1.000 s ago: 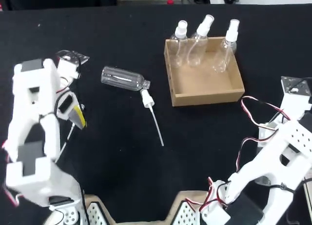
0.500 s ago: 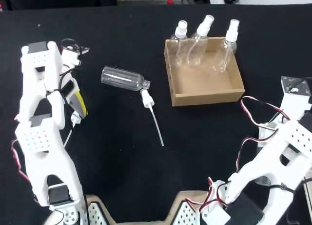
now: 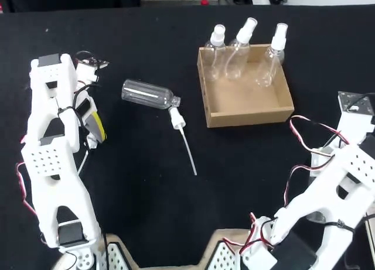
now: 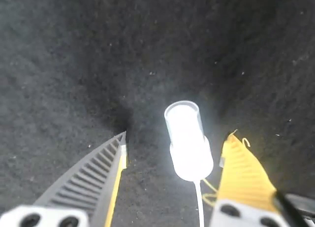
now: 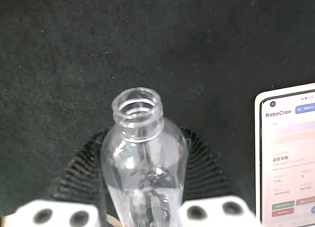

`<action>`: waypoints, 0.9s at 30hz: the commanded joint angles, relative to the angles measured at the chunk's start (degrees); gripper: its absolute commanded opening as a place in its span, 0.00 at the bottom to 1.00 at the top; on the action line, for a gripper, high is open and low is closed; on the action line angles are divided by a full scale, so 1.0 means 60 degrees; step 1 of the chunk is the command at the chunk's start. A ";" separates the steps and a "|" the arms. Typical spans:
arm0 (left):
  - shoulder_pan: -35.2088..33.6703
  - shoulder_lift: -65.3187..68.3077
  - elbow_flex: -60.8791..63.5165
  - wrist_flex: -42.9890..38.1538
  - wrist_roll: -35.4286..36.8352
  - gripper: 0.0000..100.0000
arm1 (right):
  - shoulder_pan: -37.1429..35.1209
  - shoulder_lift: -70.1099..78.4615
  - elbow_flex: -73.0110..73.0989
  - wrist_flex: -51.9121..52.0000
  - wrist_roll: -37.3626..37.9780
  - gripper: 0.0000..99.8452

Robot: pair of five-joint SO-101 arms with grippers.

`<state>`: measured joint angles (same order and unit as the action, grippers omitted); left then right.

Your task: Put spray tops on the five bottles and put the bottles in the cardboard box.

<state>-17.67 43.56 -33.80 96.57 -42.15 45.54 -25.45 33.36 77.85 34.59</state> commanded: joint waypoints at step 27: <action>-0.0271 0.0484 -0.0857 0.0469 0.0029 0.25 | -0.0088 -0.0476 -0.0066 -0.0073 -0.0059 0.01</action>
<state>-18.37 48.31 -36.97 97.80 -42.15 45.54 -25.45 33.36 77.85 34.59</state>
